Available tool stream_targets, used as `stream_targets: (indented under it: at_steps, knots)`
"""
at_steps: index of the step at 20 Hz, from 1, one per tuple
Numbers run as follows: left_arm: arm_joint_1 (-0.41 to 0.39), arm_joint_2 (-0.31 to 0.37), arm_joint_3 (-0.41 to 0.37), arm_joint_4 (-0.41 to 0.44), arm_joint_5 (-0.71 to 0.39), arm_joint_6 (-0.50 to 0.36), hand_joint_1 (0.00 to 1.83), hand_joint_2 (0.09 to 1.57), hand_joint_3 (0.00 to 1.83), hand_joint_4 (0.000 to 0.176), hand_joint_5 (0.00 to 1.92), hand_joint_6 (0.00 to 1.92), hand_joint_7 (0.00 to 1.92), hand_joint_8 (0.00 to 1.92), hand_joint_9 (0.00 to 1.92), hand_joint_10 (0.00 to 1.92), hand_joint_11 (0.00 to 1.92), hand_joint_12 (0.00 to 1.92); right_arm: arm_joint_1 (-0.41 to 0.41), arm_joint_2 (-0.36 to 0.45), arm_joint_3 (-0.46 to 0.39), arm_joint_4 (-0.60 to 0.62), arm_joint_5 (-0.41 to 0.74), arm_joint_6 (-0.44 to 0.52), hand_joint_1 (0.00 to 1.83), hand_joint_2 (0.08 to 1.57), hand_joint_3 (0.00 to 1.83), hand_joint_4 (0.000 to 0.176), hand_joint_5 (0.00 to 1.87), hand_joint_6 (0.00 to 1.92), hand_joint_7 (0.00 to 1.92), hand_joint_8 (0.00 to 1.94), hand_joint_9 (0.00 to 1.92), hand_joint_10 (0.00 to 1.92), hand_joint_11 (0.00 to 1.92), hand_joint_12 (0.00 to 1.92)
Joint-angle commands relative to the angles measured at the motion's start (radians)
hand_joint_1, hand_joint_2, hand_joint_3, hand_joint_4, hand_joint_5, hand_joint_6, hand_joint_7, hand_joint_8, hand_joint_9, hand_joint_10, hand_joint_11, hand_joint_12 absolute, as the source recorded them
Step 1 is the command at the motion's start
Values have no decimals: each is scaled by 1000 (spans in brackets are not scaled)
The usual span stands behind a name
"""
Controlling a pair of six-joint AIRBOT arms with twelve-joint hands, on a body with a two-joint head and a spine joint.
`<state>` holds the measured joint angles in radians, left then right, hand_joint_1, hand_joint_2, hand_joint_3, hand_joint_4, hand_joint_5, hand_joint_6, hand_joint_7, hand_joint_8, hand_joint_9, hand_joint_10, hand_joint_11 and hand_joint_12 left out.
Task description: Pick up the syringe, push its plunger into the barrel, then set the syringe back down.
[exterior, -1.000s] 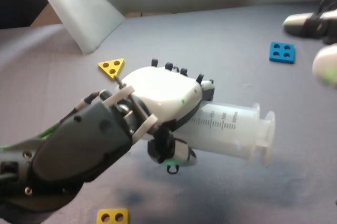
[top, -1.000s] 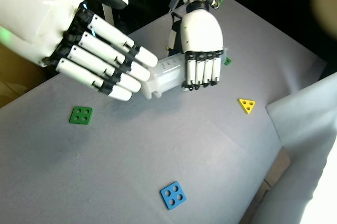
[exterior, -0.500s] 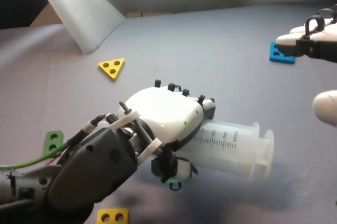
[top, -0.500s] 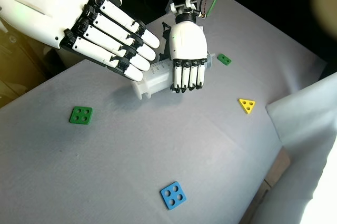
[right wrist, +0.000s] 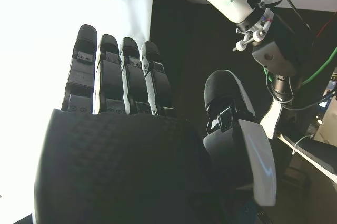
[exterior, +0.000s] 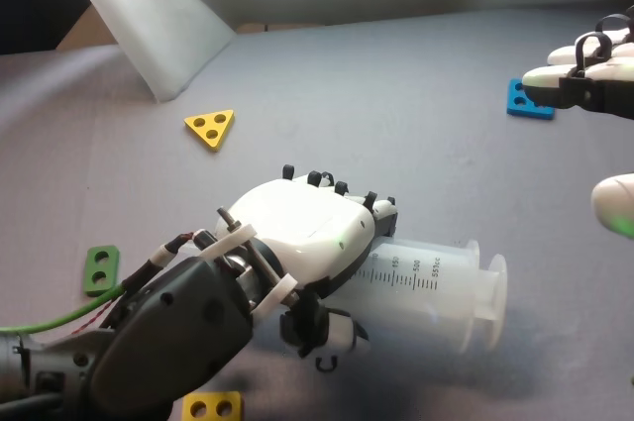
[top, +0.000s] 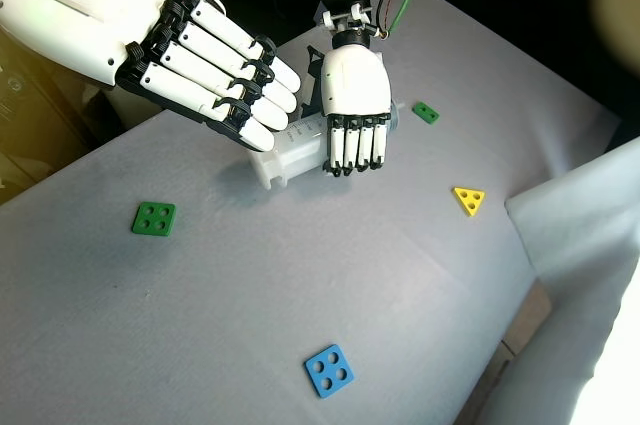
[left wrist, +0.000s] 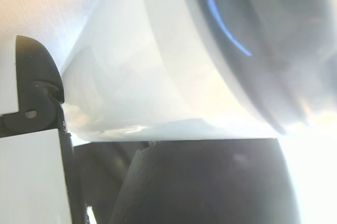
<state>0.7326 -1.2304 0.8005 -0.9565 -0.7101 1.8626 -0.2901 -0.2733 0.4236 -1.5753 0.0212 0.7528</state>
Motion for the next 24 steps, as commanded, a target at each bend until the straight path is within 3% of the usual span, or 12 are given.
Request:
stream_targets:
  at_steps: [1,6,7,9,11,14,15,17,18,19,20,24]
  knots:
    - [-3,-5,-3,61,-75,-6,1291,1334,0,0,650,1411,552,1751,464,1768,258,1751,16,1,-2,3,15,-4,0,1370,1,0,161,2,118,2,94,6,0,333]
    - [4,-5,-7,61,-84,-8,1282,1346,1,0,638,1515,519,1704,431,1790,144,1800,16,1,-2,3,23,-4,0,1370,0,0,156,6,112,5,89,6,0,329]
    - [4,-5,-7,61,-86,-9,1125,1345,1,0,641,1512,516,1715,320,1641,88,1810,16,1,-3,3,23,-4,0,1370,0,0,166,7,120,4,95,6,0,351]
    - [4,-5,-8,61,-89,-11,1114,1106,0,0,179,1029,157,1197,144,1303,7,1484,16,1,-3,3,24,-4,0,1369,0,0,170,5,128,3,106,7,0,399]
    - [4,-5,-8,61,-90,-12,1030,1102,0,0,141,924,152,1045,129,1171,1,1369,16,1,-3,3,24,-4,0,1366,0,0,165,2,127,3,109,8,0,408]
    - [5,-5,-10,60,-90,-12,871,1061,0,0,247,443,220,616,151,783,0,1053,16,1,-3,3,25,-4,0,1358,0,0,164,4,127,3,105,3,0,399]
    - [5,-5,-10,58,-90,-12,849,992,0,0,237,187,222,329,130,515,0,777,16,1,-3,3,25,-4,0,1357,0,0,160,2,117,2,95,2,0,361]
    - [7,-5,-10,57,-92,-12,852,970,0,0,247,115,253,214,157,409,0,715,16,1,-3,3,25,-4,0,1357,0,0,158,1,114,1,92,2,0,355]
    - [9,-5,-12,55,-97,-12,568,745,0,0,18,4,21,12,22,51,0,253,16,1,-3,3,25,-4,0,1352,0,0,157,6,113,4,95,8,0,409]
    - [12,-5,-14,55,-105,-16,568,745,0,0,18,4,21,12,22,51,0,253,16,1,-3,3,26,-4,0,1352,0,0,157,6,113,4,95,8,0,409]
    - [19,-5,-18,55,-123,-31,447,584,0,0,0,0,0,0,0,1,0,47,16,1,-3,3,26,-4,0,1348,0,0,158,8,111,5,91,8,0,398]
    - [14,-2,-13,93,-137,-61,341,551,0,0,0,0,0,0,0,0,0,25,16,1,-3,3,32,-4,0,1345,0,0,138,3,90,1,70,2,0,352]
